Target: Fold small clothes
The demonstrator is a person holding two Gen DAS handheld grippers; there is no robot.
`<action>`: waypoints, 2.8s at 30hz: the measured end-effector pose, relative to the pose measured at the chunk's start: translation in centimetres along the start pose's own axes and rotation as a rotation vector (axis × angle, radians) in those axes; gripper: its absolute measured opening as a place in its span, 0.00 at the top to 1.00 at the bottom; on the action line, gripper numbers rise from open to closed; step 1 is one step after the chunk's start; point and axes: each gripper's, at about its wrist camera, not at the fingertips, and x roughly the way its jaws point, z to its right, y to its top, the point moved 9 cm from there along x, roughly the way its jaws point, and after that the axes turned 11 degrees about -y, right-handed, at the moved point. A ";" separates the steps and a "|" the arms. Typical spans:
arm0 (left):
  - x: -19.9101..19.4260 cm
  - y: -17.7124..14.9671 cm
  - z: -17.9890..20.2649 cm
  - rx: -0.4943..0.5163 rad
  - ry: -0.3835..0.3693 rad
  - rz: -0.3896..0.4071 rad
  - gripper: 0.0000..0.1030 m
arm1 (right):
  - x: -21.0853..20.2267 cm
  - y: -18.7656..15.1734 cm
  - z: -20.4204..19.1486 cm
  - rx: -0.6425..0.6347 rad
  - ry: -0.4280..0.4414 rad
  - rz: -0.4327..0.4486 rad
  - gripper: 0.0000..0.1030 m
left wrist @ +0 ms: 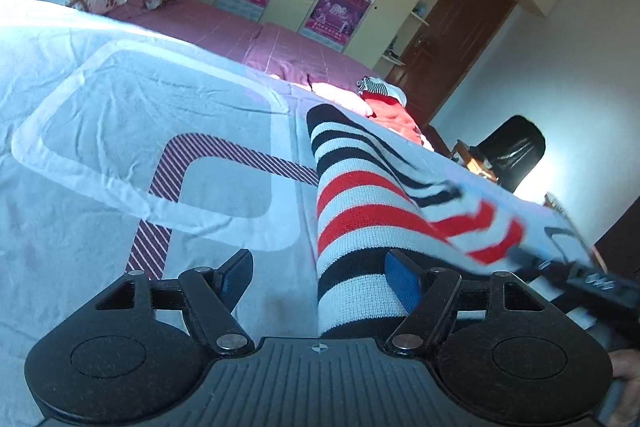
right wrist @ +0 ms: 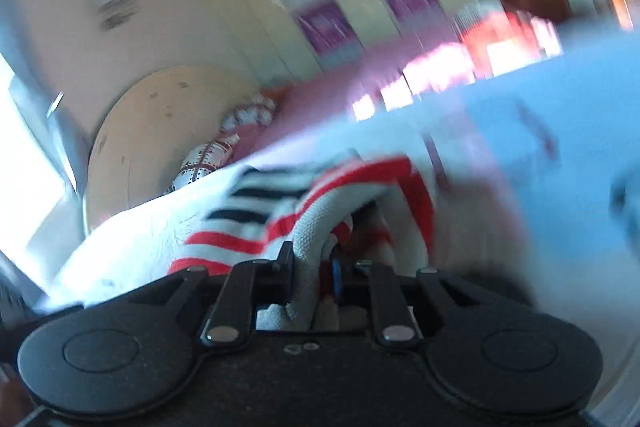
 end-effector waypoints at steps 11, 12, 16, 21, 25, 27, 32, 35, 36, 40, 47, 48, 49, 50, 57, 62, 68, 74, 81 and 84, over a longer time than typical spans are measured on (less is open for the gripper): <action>1.2 -0.9 0.3 -0.022 -0.025 -0.030 0.30 | 3.8 -2.8 1.5 -0.094 -0.172 -0.116 0.81; 1.1 -0.9 0.2 -0.026 -0.027 -0.032 0.30 | 3.9 -2.7 1.7 -0.059 -0.161 -0.130 0.80; 1.1 -0.8 0.3 -0.016 -0.018 -0.037 0.30 | 3.7 -2.7 3.3 0.111 -0.098 -0.199 0.74; 0.9 -0.7 0.2 -0.005 -0.023 -0.050 0.30 | -0.8 -3.0 5.7 0.363 0.012 -0.207 0.57; 0.8 -0.8 0.2 -0.004 -0.035 -0.058 0.30 | -2.4 -4.7 5.7 0.406 0.051 -0.263 0.57; 0.9 -0.8 0.2 -0.003 -0.037 -0.061 0.30 | -2.2 -5.5 5.2 0.353 0.021 -0.291 0.64; 0.8 -0.6 0.8 0.099 0.009 -0.070 0.30 | -3.1 -4.9 3.5 0.214 -0.035 -0.224 0.81; 1.3 -0.9 1.5 0.178 0.067 -0.089 0.23 | -1.8 -6.9 3.9 0.139 -0.116 -0.263 0.82; 1.3 -0.9 1.7 0.216 0.089 -0.087 0.19 | -1.8 -7.1 4.0 0.121 -0.122 -0.243 0.81; 0.5 -0.1 1.5 0.191 0.088 -0.088 0.21 | -2.2 -6.7 4.0 0.120 -0.149 -0.253 0.67; 1.2 4.0 3.8 0.245 0.032 -0.028 0.35 | -1.2 0.3 2.6 0.028 -0.152 -0.056 0.81; 2.2 4.3 4.3 0.267 0.034 -0.040 0.36 | -0.1 0.7 2.0 -0.007 -0.149 -0.052 0.83; 3.0 4.5 4.5 0.283 0.043 -0.049 0.36 | 1.0 0.9 1.7 -0.035 -0.152 -0.052 0.84; 3.8 4.6 4.4 0.294 0.053 -0.060 0.36 | 2.4 0.8 1.3 -0.067 -0.160 -0.067 0.86; 6.5 3.4 3.2 0.295 0.080 -0.133 0.33 | 6.4 -0.8 3.1 -0.117 -0.216 -0.148 1.00; 6.2 6.0 5.0 0.329 0.089 -0.073 0.33 | 4.8 1.9 2.6 -0.116 -0.204 -0.047 0.78; 10.1 5.2 3.4 0.320 0.120 -0.169 0.33 | 9.3 1.0 3.9 -0.144 -0.239 -0.153 0.83; 10.7 5.1 3.7 0.387 0.168 -0.141 0.25 | 9.5 0.3 3.7 -0.227 -0.265 -0.114 0.84; 10.4 5.0 3.5 0.367 0.161 -0.143 0.22 | 9.4 0.3 3.7 -0.217 -0.286 -0.102 0.84; 9.2 5.1 3.6 0.329 0.145 -0.140 0.22 | 8.8 0.6 3.7 -0.186 -0.299 -0.118 0.82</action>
